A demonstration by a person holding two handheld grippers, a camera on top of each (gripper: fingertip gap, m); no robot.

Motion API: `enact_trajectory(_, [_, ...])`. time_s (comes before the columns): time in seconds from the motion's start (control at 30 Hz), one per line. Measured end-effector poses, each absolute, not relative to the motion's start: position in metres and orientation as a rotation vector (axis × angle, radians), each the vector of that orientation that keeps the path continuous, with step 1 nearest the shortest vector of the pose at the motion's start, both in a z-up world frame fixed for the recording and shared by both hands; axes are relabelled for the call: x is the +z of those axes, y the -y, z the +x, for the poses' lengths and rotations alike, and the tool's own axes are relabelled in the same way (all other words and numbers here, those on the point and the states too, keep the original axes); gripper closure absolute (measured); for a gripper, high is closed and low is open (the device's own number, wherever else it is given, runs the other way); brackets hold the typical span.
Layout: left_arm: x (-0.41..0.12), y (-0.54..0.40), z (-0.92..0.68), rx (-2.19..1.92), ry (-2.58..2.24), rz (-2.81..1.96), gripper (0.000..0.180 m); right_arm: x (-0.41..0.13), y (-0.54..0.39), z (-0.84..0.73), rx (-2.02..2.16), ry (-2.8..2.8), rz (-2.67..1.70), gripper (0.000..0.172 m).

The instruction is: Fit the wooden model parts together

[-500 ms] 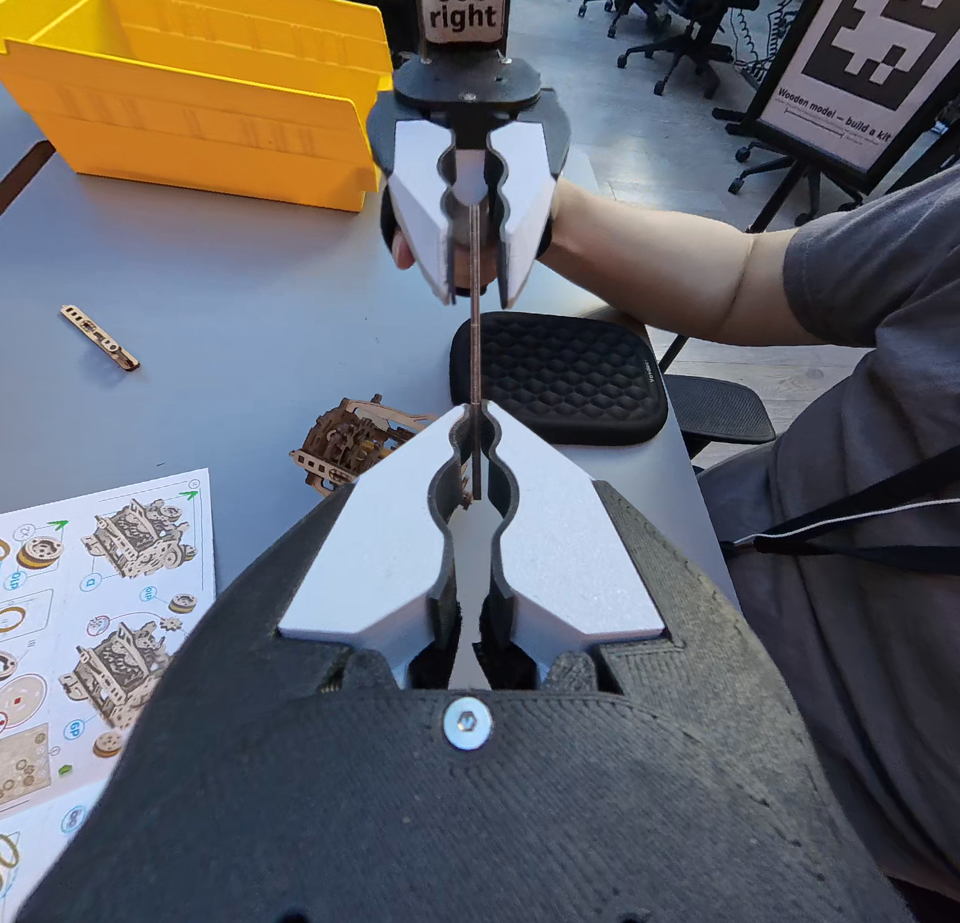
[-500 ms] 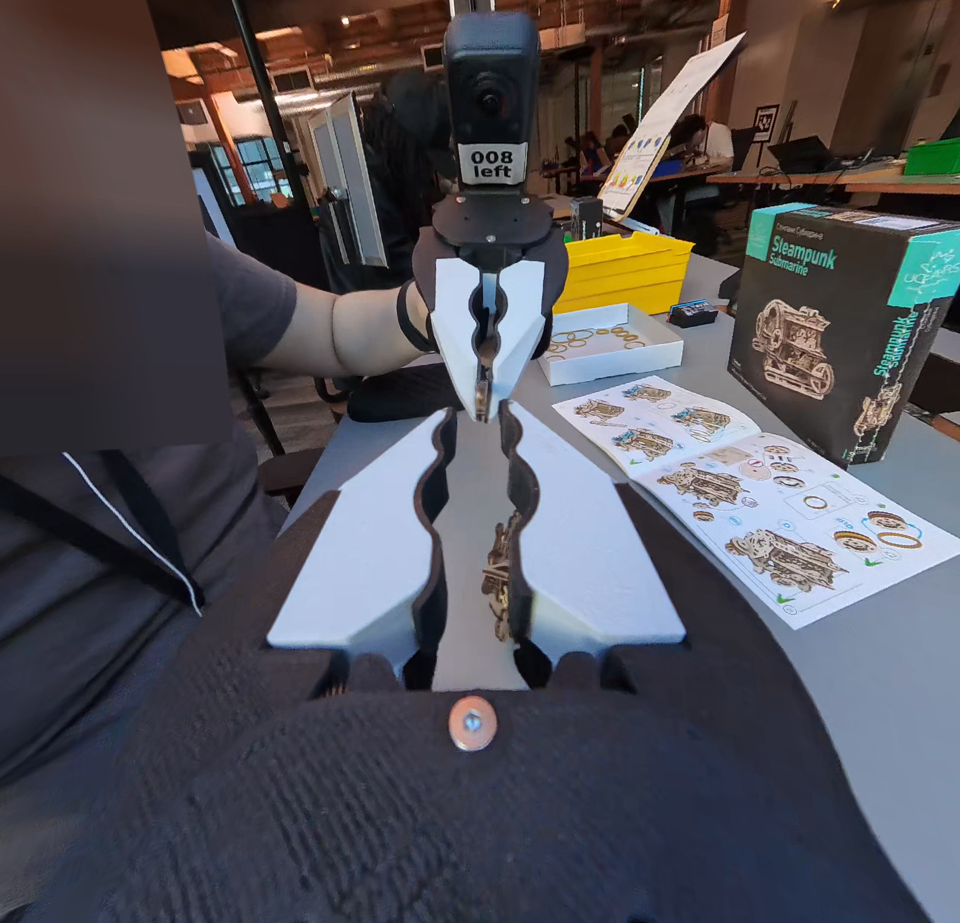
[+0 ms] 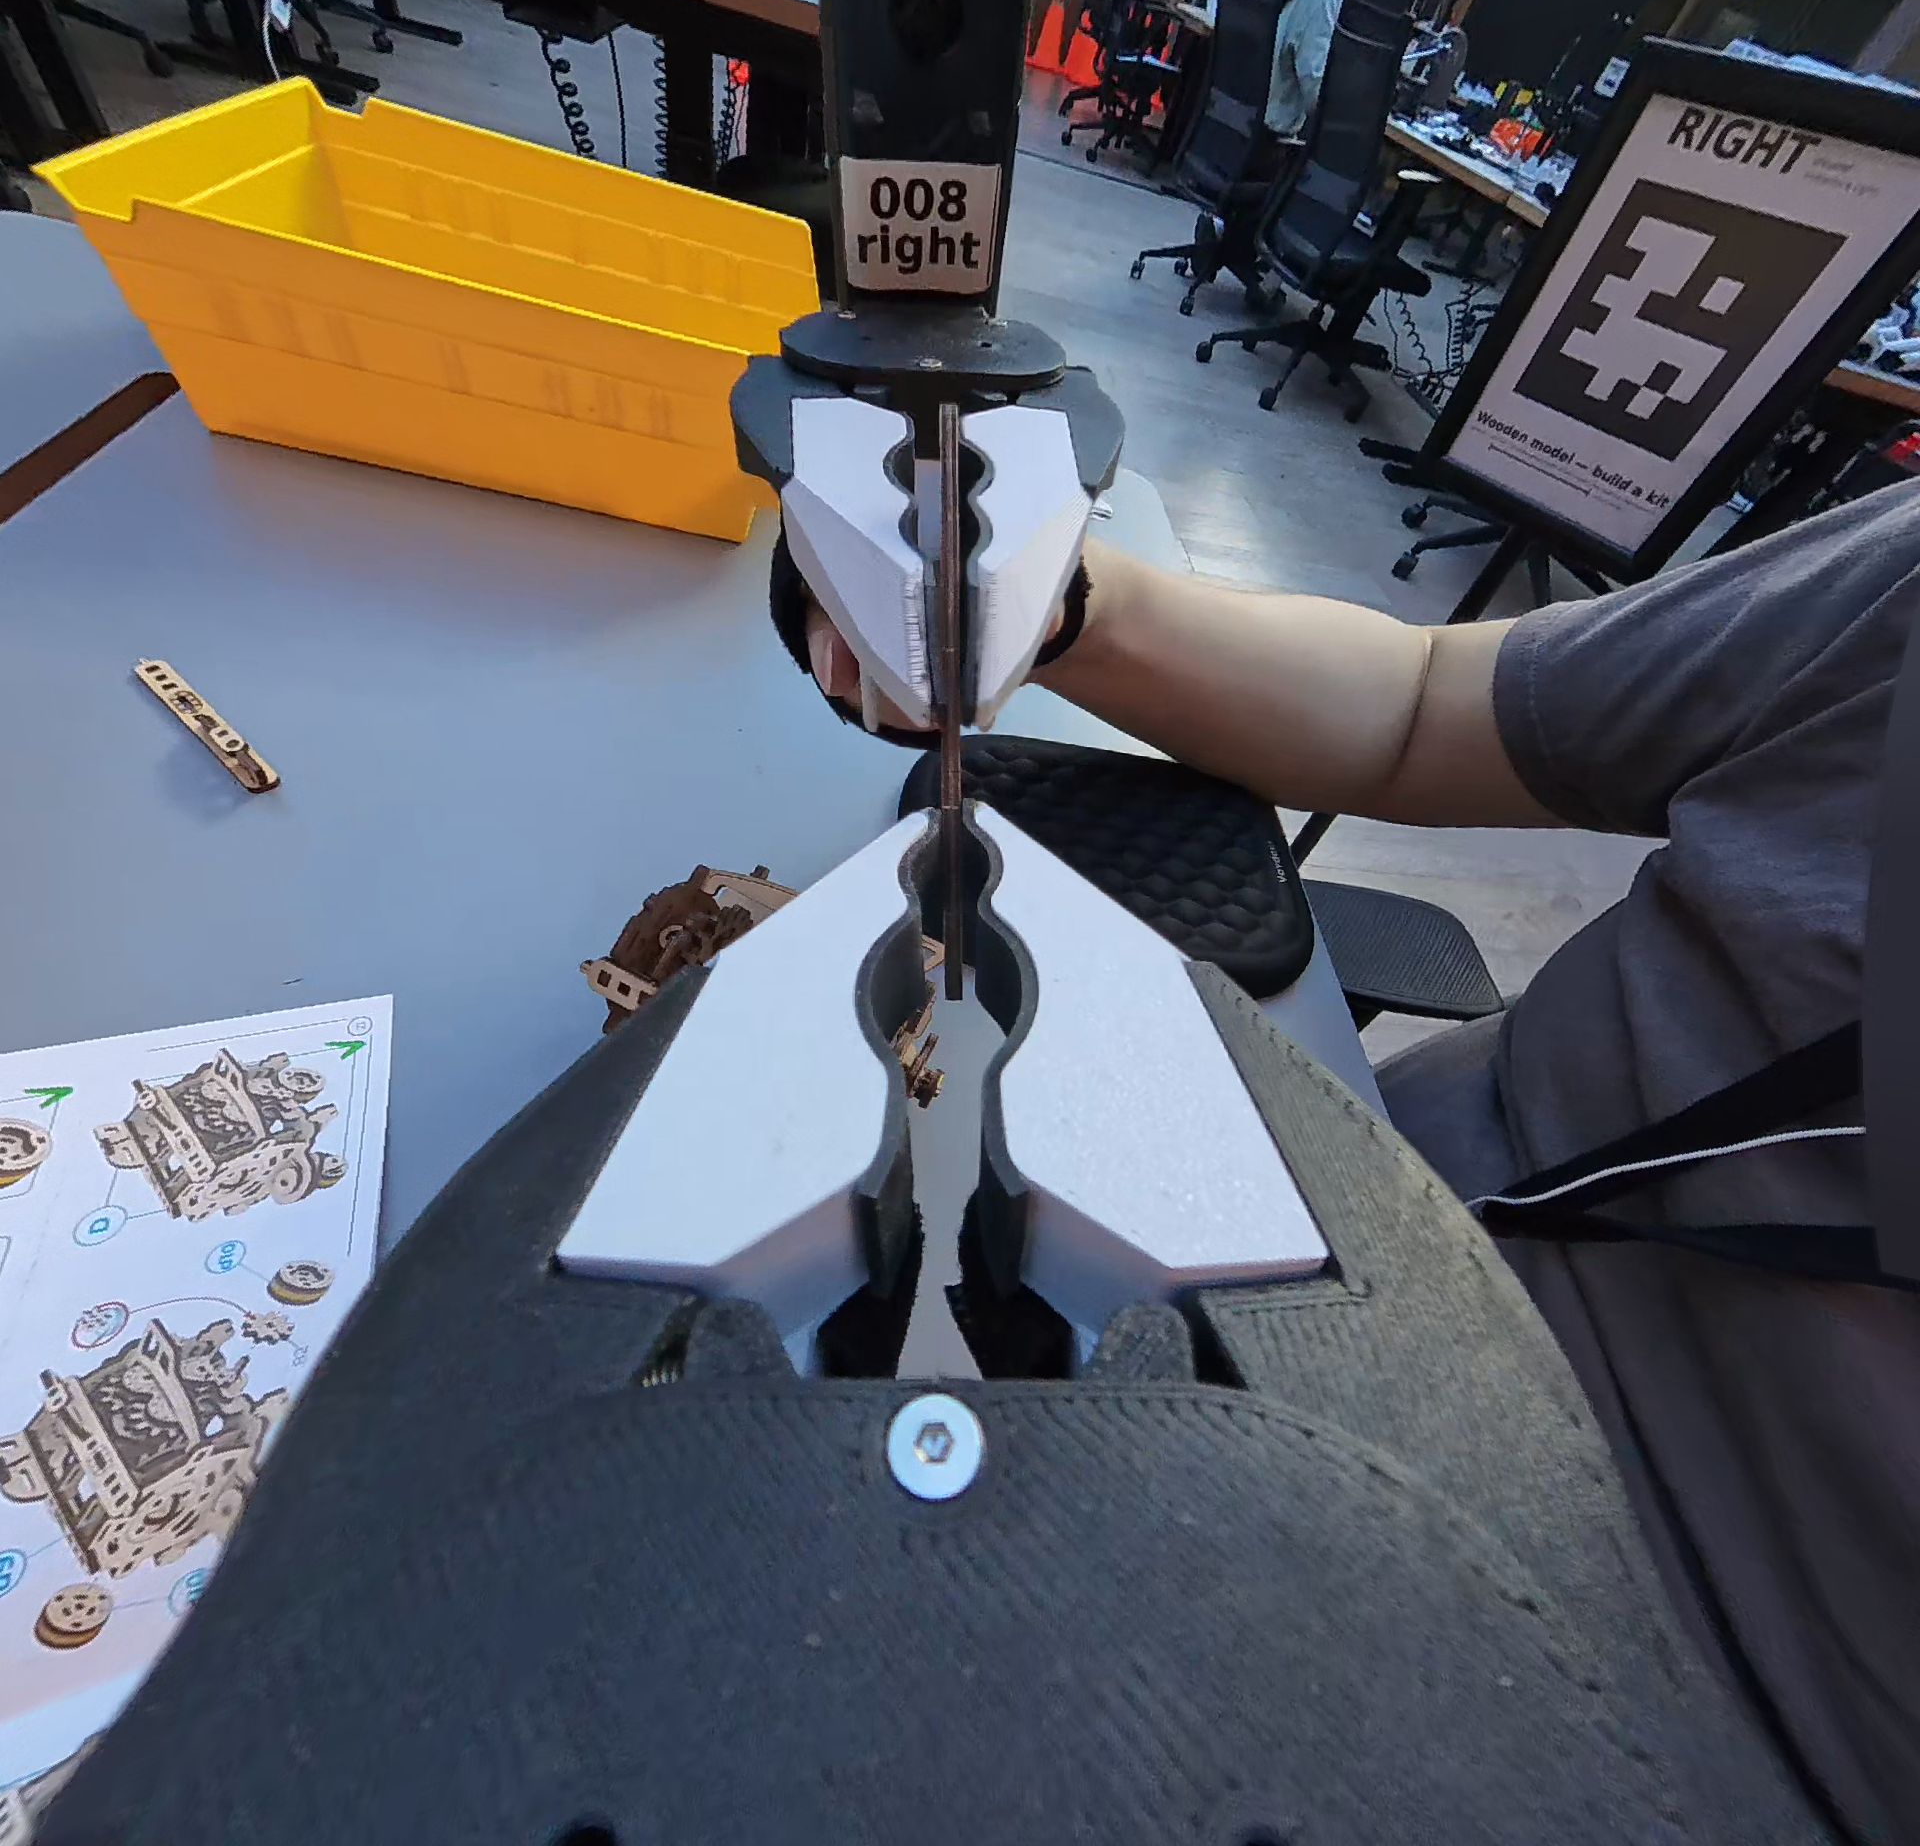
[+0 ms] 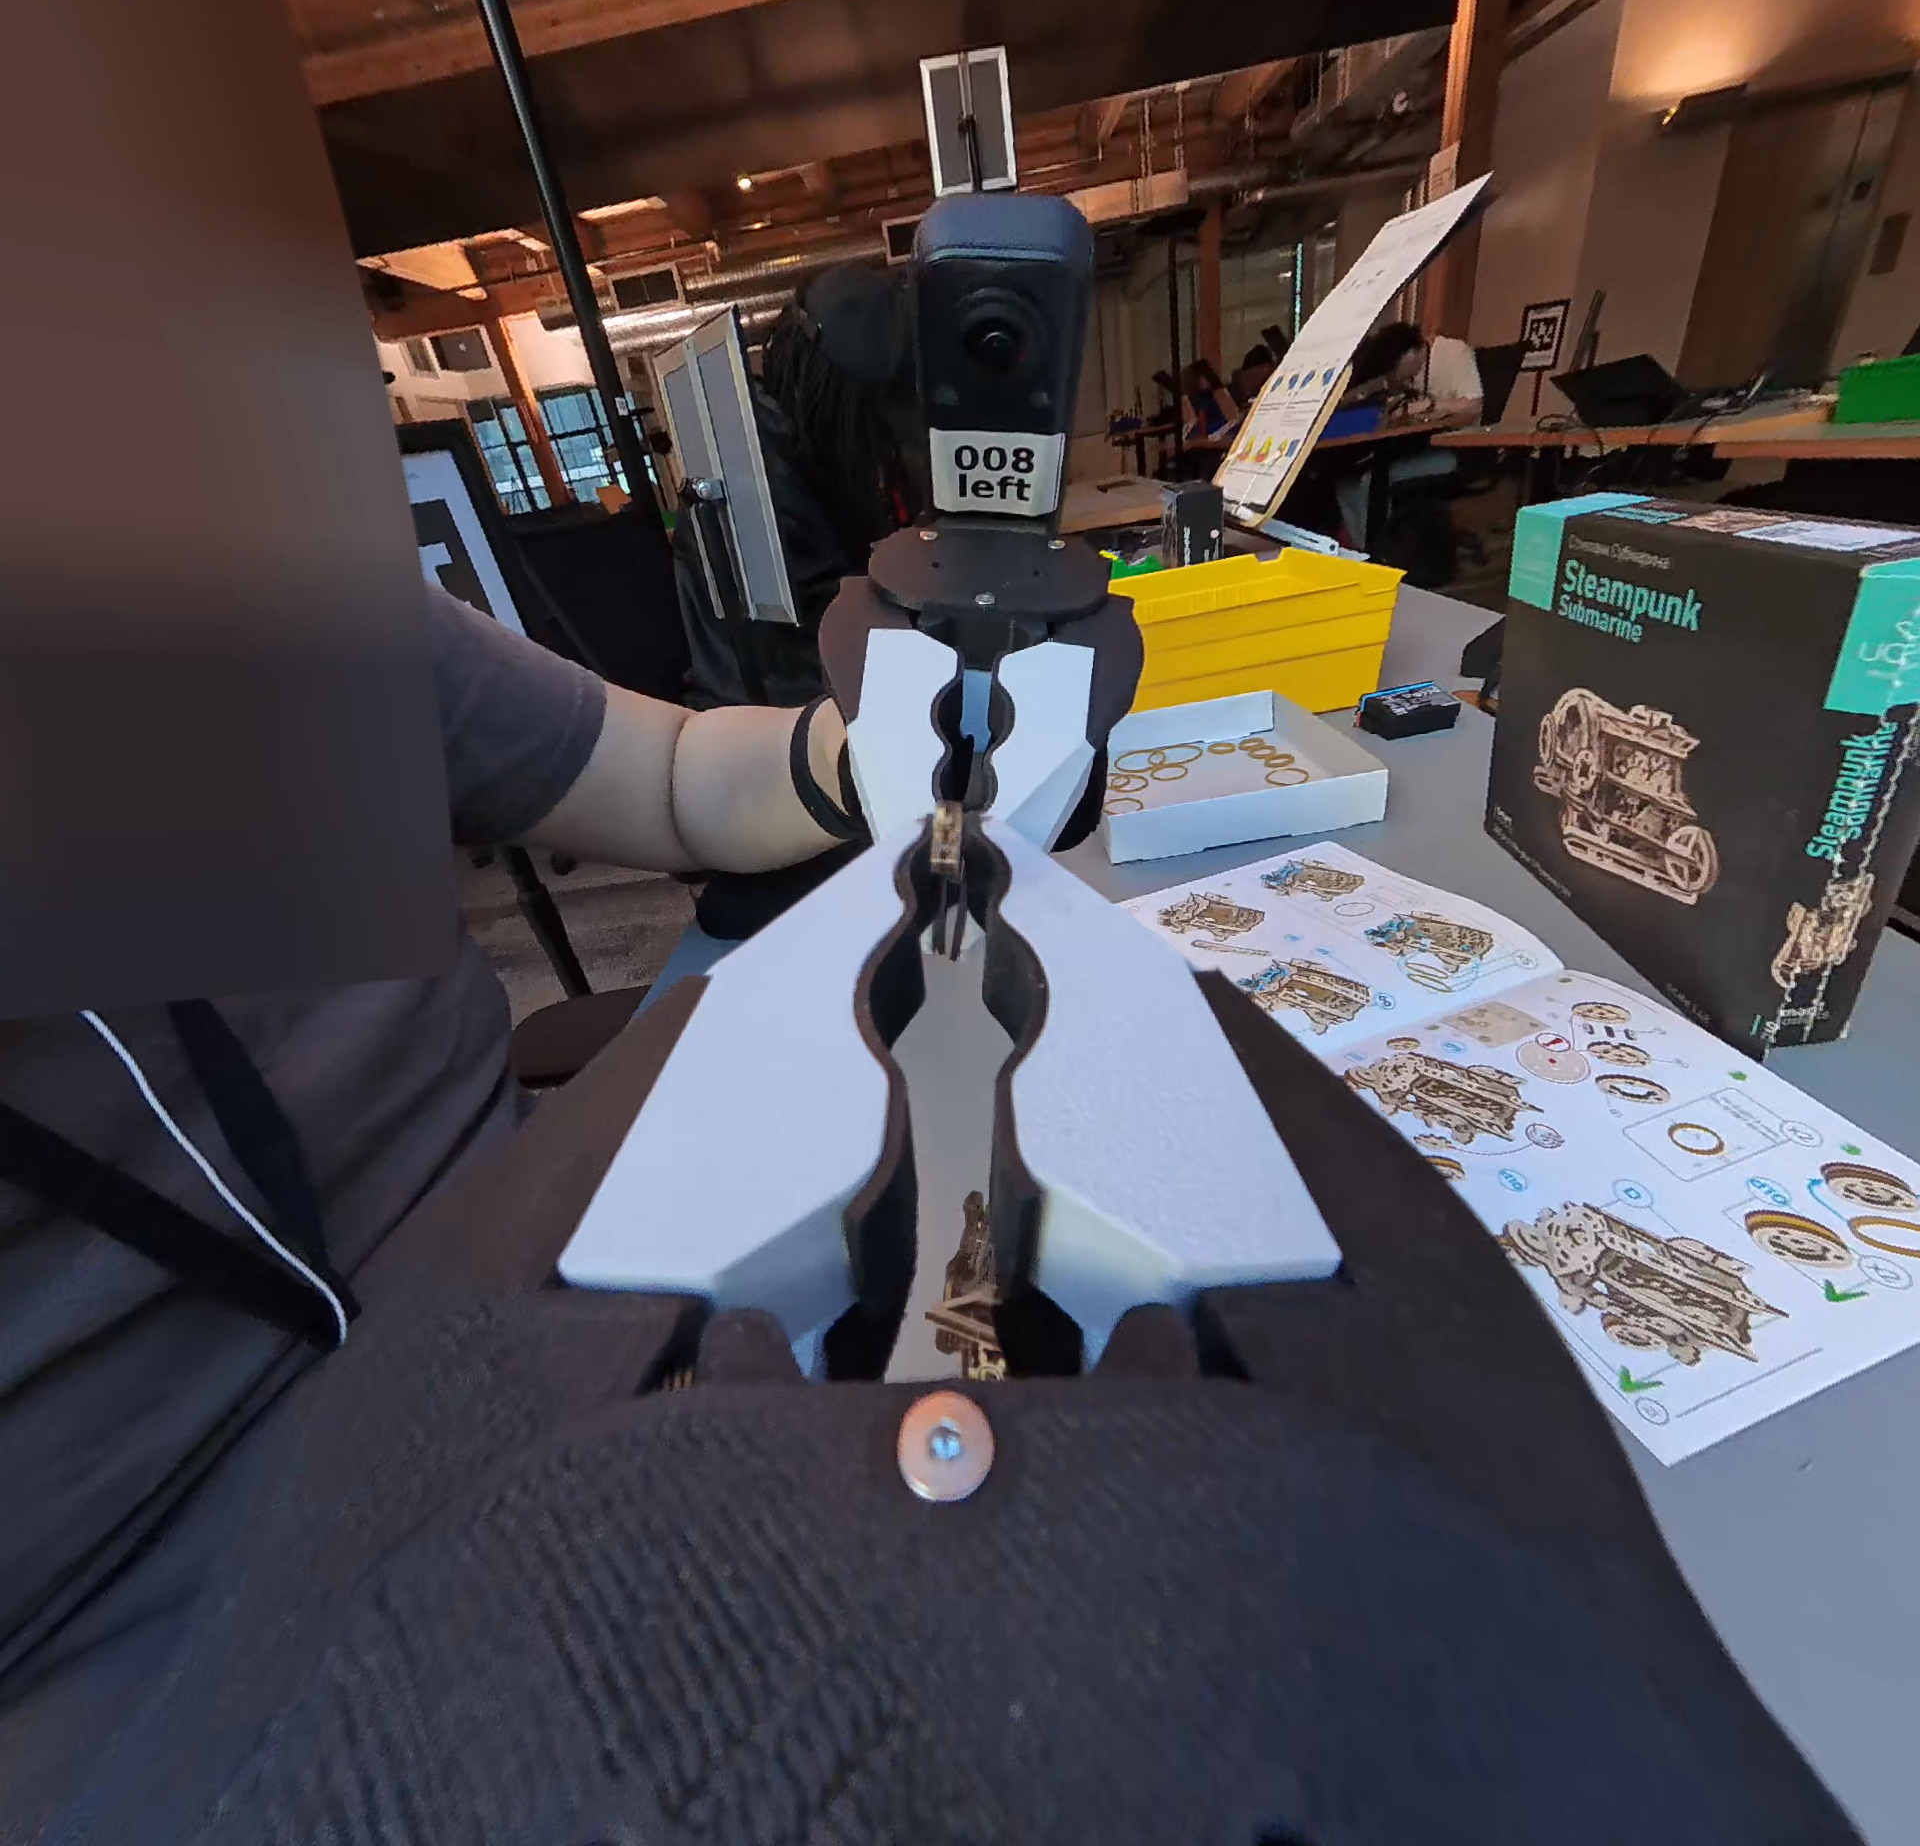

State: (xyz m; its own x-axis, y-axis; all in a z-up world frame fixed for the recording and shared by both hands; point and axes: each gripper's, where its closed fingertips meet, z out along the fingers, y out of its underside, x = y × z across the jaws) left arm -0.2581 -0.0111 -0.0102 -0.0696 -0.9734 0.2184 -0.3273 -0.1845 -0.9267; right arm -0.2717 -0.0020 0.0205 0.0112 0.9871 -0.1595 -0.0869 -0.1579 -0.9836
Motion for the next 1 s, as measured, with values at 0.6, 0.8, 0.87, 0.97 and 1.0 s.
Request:
enact_trajectory(0.6, [-0.029,0.01,-0.253,-1.217,-1.528,-1.602,0.18,-0.005,0.001,-0.267,1.194,1.191,-1.418,0.17])
enact_trajectory(0.8, [-0.041,0.012,-0.249,-1.224,-1.572,-1.627,0.18,-0.016,0.002,-0.262,1.08,1.252,-1.463,0.172])
enact_trajectory(0.87, [-0.046,0.013,-0.247,-1.211,-1.597,-1.636,0.18,-0.021,0.004,-0.26,1.08,1.275,-1.477,0.172])
enact_trajectory(0.97, [-0.045,0.011,-0.245,-1.208,-1.576,-1.625,0.18,-0.021,0.003,-0.258,1.101,1.24,-1.461,0.172])
enact_trajectory(1.0, [-0.043,0.011,-0.244,-1.224,-1.569,-1.623,0.18,-0.019,0.003,-0.258,1.108,1.225,-1.438,0.172])
